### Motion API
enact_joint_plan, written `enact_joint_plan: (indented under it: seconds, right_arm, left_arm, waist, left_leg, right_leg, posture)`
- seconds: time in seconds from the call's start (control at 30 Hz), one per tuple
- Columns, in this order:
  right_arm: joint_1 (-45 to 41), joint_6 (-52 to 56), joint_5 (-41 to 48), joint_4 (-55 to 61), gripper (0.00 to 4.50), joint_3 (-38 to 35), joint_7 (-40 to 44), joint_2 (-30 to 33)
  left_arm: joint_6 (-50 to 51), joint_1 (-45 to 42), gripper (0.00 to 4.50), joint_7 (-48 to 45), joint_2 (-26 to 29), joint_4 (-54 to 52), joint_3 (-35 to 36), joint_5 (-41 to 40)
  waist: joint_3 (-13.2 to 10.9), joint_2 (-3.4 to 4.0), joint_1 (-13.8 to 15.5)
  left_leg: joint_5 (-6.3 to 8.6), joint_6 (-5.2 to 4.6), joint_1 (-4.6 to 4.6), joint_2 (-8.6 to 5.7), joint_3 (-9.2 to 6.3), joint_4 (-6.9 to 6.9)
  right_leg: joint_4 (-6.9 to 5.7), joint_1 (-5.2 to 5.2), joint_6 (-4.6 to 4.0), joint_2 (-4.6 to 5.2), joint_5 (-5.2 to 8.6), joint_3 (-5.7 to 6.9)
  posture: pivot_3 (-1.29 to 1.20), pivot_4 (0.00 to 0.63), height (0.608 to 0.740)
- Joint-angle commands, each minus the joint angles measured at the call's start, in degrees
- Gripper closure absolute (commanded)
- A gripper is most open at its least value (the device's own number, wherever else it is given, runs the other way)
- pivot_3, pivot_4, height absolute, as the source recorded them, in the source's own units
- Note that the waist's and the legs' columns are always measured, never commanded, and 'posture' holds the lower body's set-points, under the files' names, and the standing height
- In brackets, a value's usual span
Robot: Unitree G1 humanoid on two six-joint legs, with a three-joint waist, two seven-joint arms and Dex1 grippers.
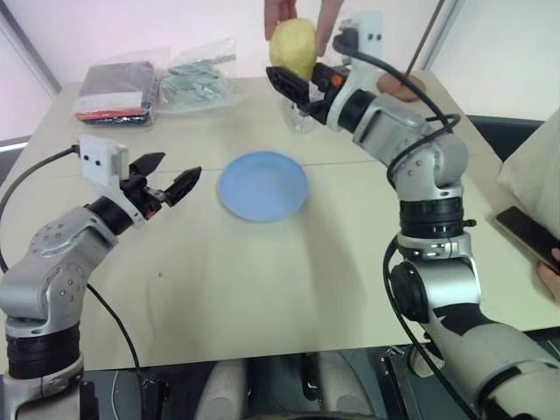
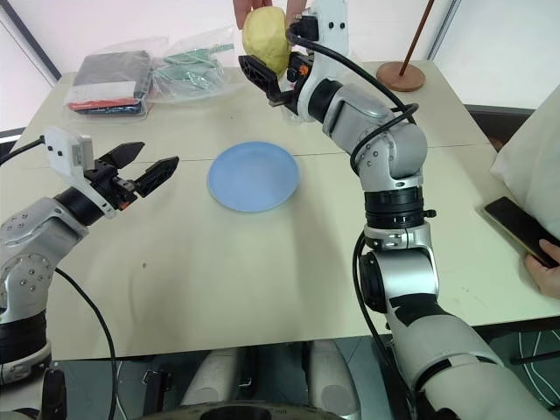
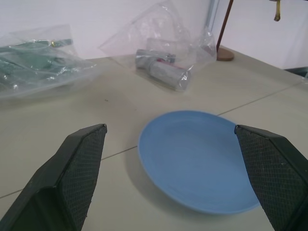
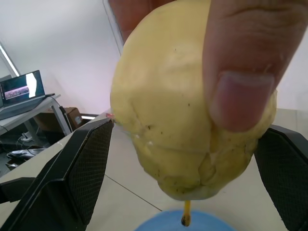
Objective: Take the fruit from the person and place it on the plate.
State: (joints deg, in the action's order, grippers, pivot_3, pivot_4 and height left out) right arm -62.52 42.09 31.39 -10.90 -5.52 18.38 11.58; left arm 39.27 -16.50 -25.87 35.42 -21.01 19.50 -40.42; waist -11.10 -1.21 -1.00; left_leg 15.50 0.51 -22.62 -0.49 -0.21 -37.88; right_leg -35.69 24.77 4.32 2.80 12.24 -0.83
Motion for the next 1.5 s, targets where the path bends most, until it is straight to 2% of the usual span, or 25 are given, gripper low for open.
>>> enact_joint_plan:
  seconds: [0.03, 0.17, 0.3, 0.33, 0.8, 0.97, 1.07, 1.23, 1.5]
  right_arm:
    - [-2.83, -2.11, -0.79, 0.27, 0.02, -0.36, 0.29, -1.01]
    - [-2.94, -2.98, -1.93, -0.43, 0.02, -0.04, 0.55, -1.77]
    - [-3.01, -3.53, -2.81, -0.93, 1.81, 0.21, 0.51, -2.38]
    - [-3.04, -3.5, -3.08, -1.01, 2.04, 0.29, 0.41, -2.45]
    - [-2.0, -2.3, -4.0, 0.74, 2.04, 0.48, 1.02, -2.02]
    - [4.61, 4.38, -3.37, 8.16, 2.04, 6.2, 5.85, 0.69]
    - [9.64, 6.64, -4.4, 11.13, 2.04, 9.29, 5.39, -0.06]
    - [16.48, 2.67, -8.74, 10.51, 2.04, 14.28, 3.52, -4.06]
    - [19.07, -4.26, -15.74, 3.53, 2.04, 18.6, 3.94, -6.94]
  left_arm:
    - [-1.52, -0.84, 0.05, 0.05, 0.2, -1.86, 0.94, 0.14]
    - [-1.76, -1.07, 0.05, 0.18, 0.05, -1.68, 0.67, 0.32]
    - [-1.86, -1.13, 0.0, 0.31, -0.17, -1.72, 0.53, 0.55]
    - [-1.86, -1.11, 0.0, 0.32, -0.21, -1.75, 0.53, 0.58]
    - [-1.89, -0.69, 0.0, -0.25, -0.16, -1.62, 0.82, 0.73]
    - [-1.23, 0.03, 0.0, -1.18, 0.64, -1.53, 1.24, 0.38]
    - [-1.11, 0.4, 0.0, -1.65, 1.2, -1.28, 1.45, 0.48]
    - [-0.14, 1.08, 0.0, -2.37, 2.88, -0.36, 1.55, 1.13]
    - [-0.25, 3.41, 0.0, -3.95, 4.32, -0.29, 0.19, 2.7]
  waist:
    - [0.0, 0.01, -0.03]
    - [0.0, 0.01, -0.05]
    - [-0.01, 0.01, -0.06]
    - [0.0, 0.01, -0.06]
    - [0.0, 0.01, -0.07]
    - [0.0, 0.0, -0.03]
    - [0.01, -0.01, -0.04]
    - [0.0, 0.0, -0.22]
    - [0.01, -0.01, -0.08]
  left_leg:
    - [0.0, 0.0, 0.0, 0.0, 0.0, 0.0]
    - [0.0, 0.0, -0.02, 0.0, 0.0, 0.04]
    - [0.0, 0.0, -0.04, 0.0, 0.01, 0.08]
    - [0.0, 0.0, -0.06, 0.0, 0.01, 0.1]
    - [-0.02, 0.03, -0.65, 0.0, 0.01, 0.12]
    - [-0.02, 0.03, -0.66, -0.01, 0.0, 0.12]
    - [-0.02, 0.03, -0.66, -0.01, 0.0, 0.12]
    - [-0.02, 0.03, -0.65, 0.0, 0.0, 0.07]
    - [-0.02, 0.03, -0.65, -0.01, -0.01, -0.02]
  right_leg:
    - [0.0, 0.01, 0.0, 0.0, 0.0, 0.0]
    - [0.0, 0.05, -0.01, 0.01, 0.0, 0.0]
    - [0.0, 0.09, -0.02, 0.03, -0.01, 0.0]
    - [0.0, 0.12, -0.03, 0.03, -0.01, 0.0]
    - [-0.24, 0.8, -0.08, 0.04, -0.07, 0.01]
    - [-0.22, 0.8, -0.09, 0.04, -0.06, 0.02]
    - [-0.23, 0.79, -0.08, 0.04, -0.07, 0.03]
    - [-0.31, 0.81, -0.08, -0.03, -0.07, 0.02]
    - [-0.34, 0.79, -0.08, -0.11, -0.07, 0.05]
  posture:
    - [0.0, 0.15, 0.74]
    - [0.0, 0.15, 0.74]
    - [0.0, 0.15, 0.74]
    - [0.0, 0.15, 0.74]
    - [0.0, 0.15, 0.74]
    - [0.0, 0.15, 0.74]
    - [0.0, 0.15, 0.74]
    - [0.0, 0.15, 0.74]
    - [0.0, 0.15, 0.74]
